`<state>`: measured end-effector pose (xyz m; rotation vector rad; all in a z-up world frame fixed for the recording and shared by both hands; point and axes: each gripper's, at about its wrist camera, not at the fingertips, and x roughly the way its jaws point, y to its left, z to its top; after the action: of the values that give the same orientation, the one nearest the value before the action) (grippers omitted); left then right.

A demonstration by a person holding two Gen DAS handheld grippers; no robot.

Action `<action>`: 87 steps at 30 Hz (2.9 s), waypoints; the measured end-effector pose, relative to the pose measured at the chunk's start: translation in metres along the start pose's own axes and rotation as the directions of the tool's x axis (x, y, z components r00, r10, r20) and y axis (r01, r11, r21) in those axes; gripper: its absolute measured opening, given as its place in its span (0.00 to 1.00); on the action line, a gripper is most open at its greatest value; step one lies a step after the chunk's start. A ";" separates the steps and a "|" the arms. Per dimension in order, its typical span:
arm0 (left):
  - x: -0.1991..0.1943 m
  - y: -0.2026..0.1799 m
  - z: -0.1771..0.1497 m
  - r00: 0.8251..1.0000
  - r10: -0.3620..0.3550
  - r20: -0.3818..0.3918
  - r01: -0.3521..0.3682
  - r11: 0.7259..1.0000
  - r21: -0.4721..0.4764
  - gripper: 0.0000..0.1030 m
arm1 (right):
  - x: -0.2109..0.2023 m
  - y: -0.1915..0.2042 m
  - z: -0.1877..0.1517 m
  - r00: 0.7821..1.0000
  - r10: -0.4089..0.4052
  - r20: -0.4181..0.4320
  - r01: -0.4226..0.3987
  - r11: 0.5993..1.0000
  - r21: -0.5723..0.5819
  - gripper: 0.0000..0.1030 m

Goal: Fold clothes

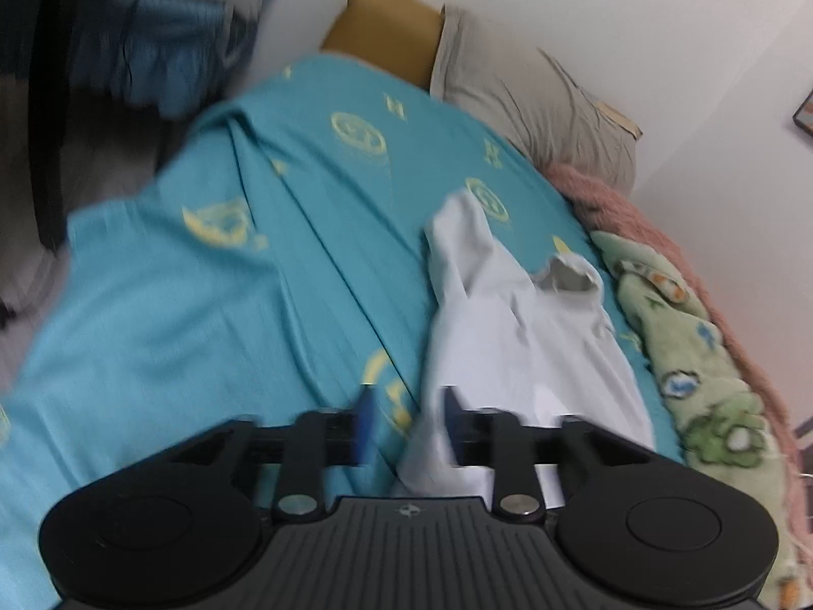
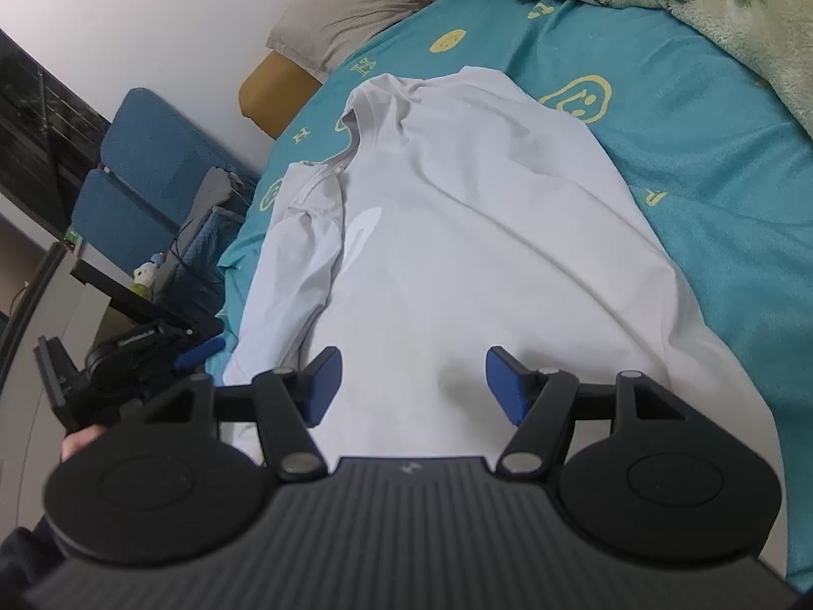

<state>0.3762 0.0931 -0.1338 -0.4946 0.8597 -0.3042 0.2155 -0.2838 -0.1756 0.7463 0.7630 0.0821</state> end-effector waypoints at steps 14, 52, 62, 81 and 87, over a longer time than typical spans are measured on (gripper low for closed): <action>0.006 0.000 -0.025 1.000 -0.018 0.010 0.018 0.996 -0.086 0.10 | 0.010 -0.002 -0.010 0.999 -0.010 -0.044 0.010 1.000 -0.003 0.64; 0.028 0.038 -0.024 0.967 -0.235 0.098 0.254 0.886 -0.389 0.04 | 0.016 0.009 -0.022 0.997 -0.060 -0.047 0.056 0.995 -0.088 0.63; -0.014 -0.013 0.053 0.969 -0.035 0.245 0.029 0.999 0.030 0.01 | 0.017 0.008 -0.019 0.997 -0.060 -0.045 0.055 0.994 -0.096 0.62; -0.074 0.023 0.056 0.941 0.339 0.012 -0.340 0.940 0.037 0.57 | 0.018 0.022 -0.012 0.996 -0.087 -0.002 0.085 0.977 -0.194 0.63; -0.161 0.029 -0.045 0.970 0.117 -0.213 -0.140 0.985 -0.098 0.73 | -0.003 0.030 -0.016 0.996 -0.077 0.035 0.083 0.972 -0.219 0.63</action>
<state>0.2429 0.1766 -0.0695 -0.5150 1.1116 -0.1905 0.2091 -0.2531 -0.1619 0.5046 0.7446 0.0825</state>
